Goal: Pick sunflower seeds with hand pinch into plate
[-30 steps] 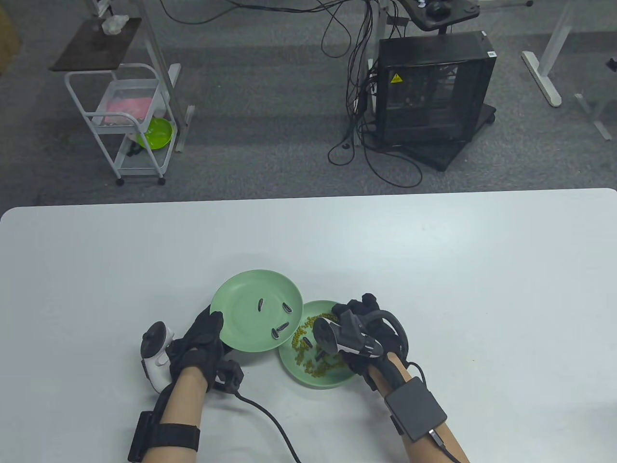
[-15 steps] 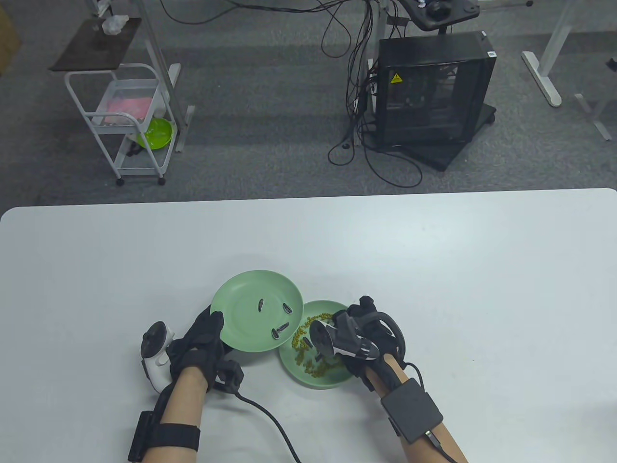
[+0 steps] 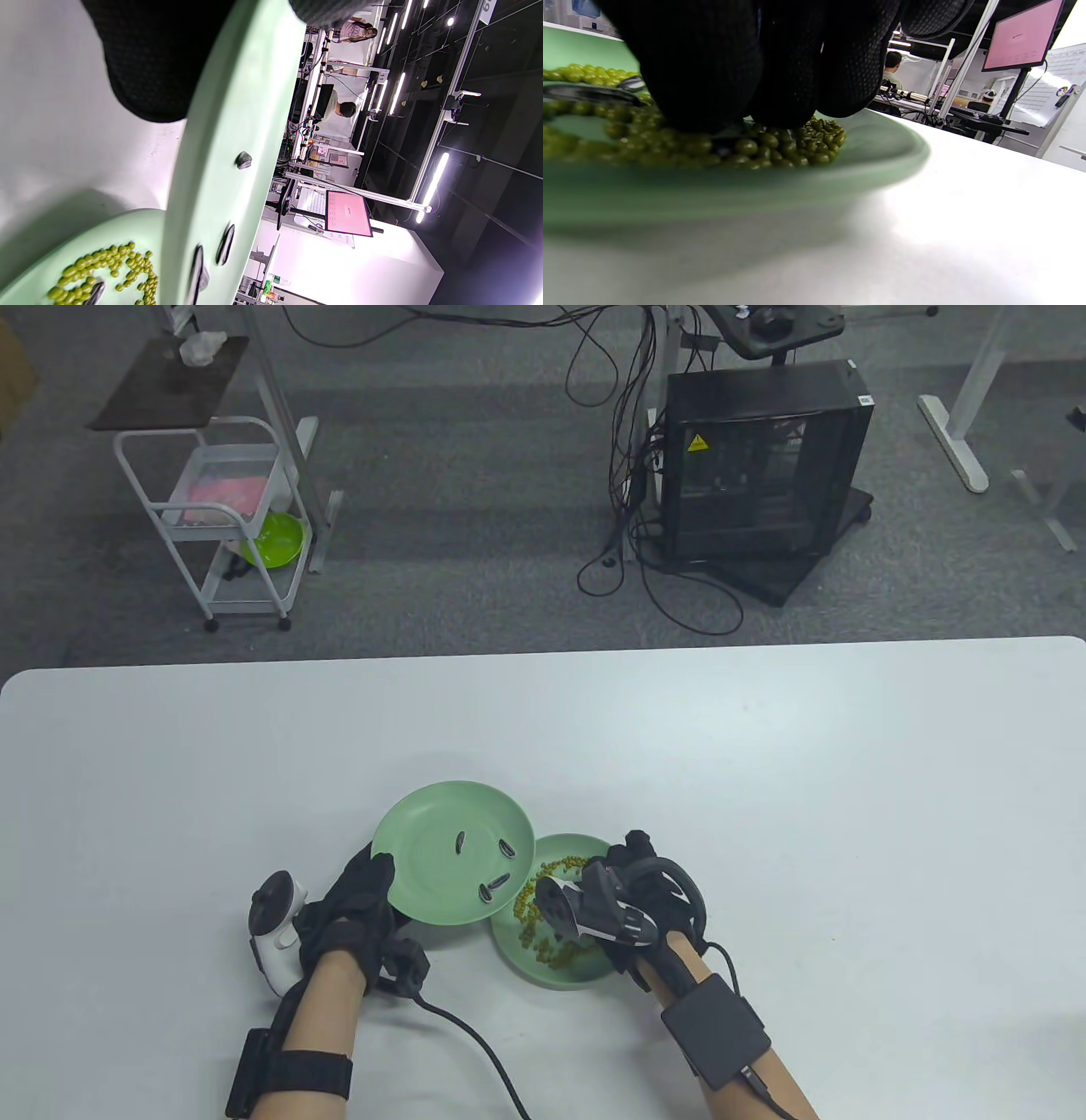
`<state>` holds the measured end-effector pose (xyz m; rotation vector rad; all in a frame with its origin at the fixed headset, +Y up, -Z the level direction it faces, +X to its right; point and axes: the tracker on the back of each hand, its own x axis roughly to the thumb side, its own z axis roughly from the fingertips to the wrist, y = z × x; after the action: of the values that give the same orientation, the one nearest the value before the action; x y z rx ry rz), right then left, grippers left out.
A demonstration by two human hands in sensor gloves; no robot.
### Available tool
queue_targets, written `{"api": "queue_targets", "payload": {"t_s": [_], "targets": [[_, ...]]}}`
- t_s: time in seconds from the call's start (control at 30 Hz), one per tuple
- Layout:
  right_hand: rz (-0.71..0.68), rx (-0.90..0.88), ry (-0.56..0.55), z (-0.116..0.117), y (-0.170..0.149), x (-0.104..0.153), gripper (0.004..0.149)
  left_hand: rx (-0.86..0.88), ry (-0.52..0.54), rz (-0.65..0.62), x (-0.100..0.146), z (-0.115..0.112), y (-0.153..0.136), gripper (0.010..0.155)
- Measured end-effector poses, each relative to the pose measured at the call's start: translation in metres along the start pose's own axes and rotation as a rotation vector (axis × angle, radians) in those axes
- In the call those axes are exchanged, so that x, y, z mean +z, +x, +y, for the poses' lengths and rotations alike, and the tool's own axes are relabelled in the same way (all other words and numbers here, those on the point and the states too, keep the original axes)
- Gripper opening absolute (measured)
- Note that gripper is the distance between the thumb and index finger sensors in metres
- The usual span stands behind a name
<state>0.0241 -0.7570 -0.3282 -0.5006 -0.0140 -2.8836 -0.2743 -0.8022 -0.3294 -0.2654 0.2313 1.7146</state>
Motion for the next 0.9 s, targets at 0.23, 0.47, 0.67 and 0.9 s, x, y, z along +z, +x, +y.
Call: {"api": "queue_targets", "payload": {"t_s": [0.23, 0.47, 0.67, 0.9], "targets": [[0.004, -0.014, 0.006, 0.0010, 0.0000, -0.0012, 0.039, 0.002, -0.001, 0.001, 0.0000, -0.0004, -0.0001, 0.066], [0.009, 0.003, -0.009, -0.0003, 0.0012, -0.0015, 0.042, 0.002, -0.002, 0.000, -0.0001, -0.0005, -0.0001, 0.066], [0.000, 0.002, 0.005, 0.0006, 0.0022, -0.0022, 0.042, 0.001, -0.002, 0.000, -0.0002, -0.0006, -0.0003, 0.066], [-0.011, -0.009, -0.011, 0.0011, 0.0031, -0.0023, 0.041, 0.001, -0.003, 0.001, -0.0004, -0.0008, -0.0006, 0.066]]}}
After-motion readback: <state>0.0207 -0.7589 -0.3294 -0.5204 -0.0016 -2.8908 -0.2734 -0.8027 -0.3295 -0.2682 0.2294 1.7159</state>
